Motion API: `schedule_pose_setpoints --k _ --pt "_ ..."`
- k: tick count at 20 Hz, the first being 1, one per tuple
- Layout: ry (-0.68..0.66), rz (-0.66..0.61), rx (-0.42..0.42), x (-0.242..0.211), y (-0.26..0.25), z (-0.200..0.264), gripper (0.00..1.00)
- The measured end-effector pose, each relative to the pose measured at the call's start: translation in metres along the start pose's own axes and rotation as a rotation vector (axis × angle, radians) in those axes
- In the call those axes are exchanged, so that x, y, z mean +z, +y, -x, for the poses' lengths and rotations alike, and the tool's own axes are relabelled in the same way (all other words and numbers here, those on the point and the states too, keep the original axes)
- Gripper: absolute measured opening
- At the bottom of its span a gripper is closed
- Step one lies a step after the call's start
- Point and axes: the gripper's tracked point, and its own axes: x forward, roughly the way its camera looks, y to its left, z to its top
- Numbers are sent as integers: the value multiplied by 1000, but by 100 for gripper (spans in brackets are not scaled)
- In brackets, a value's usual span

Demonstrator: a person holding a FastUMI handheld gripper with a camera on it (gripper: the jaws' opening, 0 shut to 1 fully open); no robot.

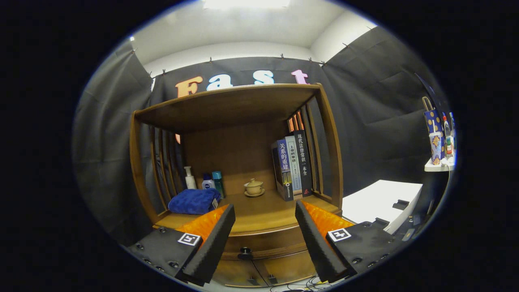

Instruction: Pull open the drawer, take out the items inside it, and place them on the countertop above the cabinet.

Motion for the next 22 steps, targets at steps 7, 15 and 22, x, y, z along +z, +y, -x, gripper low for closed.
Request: schedule_pose_setpoints --k 7,15,22 --pt "16 13 26 -18 13 -7 98" --pt "75 118 73 -102 29 -32 98" --pt "172 110 92 -173 34 -50 98"
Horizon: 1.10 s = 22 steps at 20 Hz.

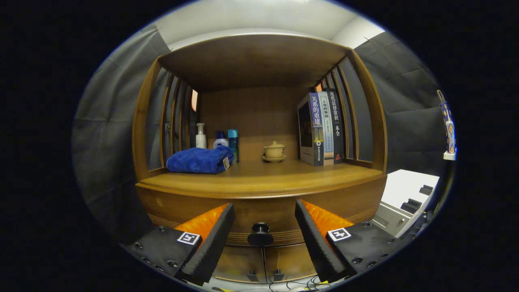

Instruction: Pull open the drawer, take out the items inside it, and place them on the countertop above the cabinet.

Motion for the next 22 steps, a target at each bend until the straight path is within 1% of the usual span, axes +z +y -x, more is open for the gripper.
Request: schedule_pose_setpoints --k 3,7,11,14,16,17,18,20,21,22 --pt "41 23 -4 -26 -1 -10 99" --pt "90 0 14 -53 3 -18 98" --pt "98 8 25 -57 6 -23 74" --pt "98 -1 17 -56 6 -25 55" --pt "103 2 19 -56 6 -30 50" --pt "105 -9 22 -55 6 -30 50" --pt "104 -21 14 -54 4 -32 44" --pt "103 -37 -2 -53 4 -33 39" --pt "103 -30 -10 -54 5 -34 34" --pt "106 -22 -17 -54 5 -31 34"
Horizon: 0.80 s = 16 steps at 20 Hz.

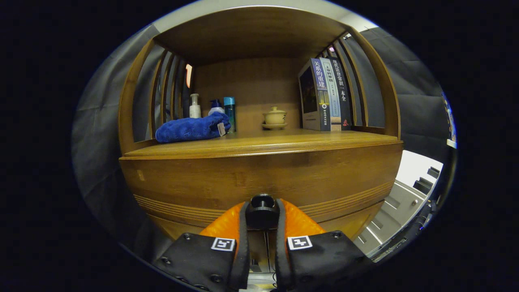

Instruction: Pull open the drawer, take out the items inside it, and place them on the countertop above the cabinet.

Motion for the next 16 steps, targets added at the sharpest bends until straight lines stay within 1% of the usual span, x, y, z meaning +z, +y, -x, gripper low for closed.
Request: schedule_pose_setpoints --k 5,10,16 --pt "6 -12 3 -3 1 22 34" --pt "4 28 -3 -7 -1 46 34" --pt "18 44 9 -14 -1 84 34"
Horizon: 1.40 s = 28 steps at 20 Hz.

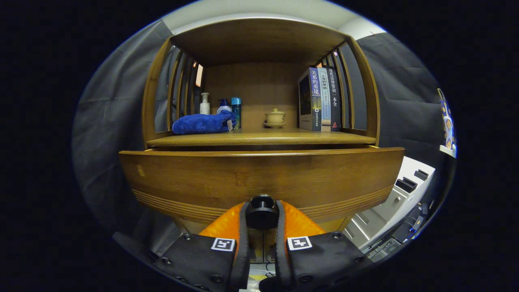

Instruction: Pull open the drawer, take out the items inside it, and place them on the countertop above the cabinet.

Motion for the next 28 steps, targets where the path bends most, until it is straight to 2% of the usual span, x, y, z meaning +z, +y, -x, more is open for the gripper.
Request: schedule_pose_setpoints --k 8,13,21,25,28 --pt "50 -2 8 -17 1 49 34" --pt "87 -47 0 -25 1 83 33" --pt "99 -36 -19 -27 2 90 34" --pt "99 -77 -26 -20 0 90 52" --pt "75 -88 -27 1 -2 93 80"
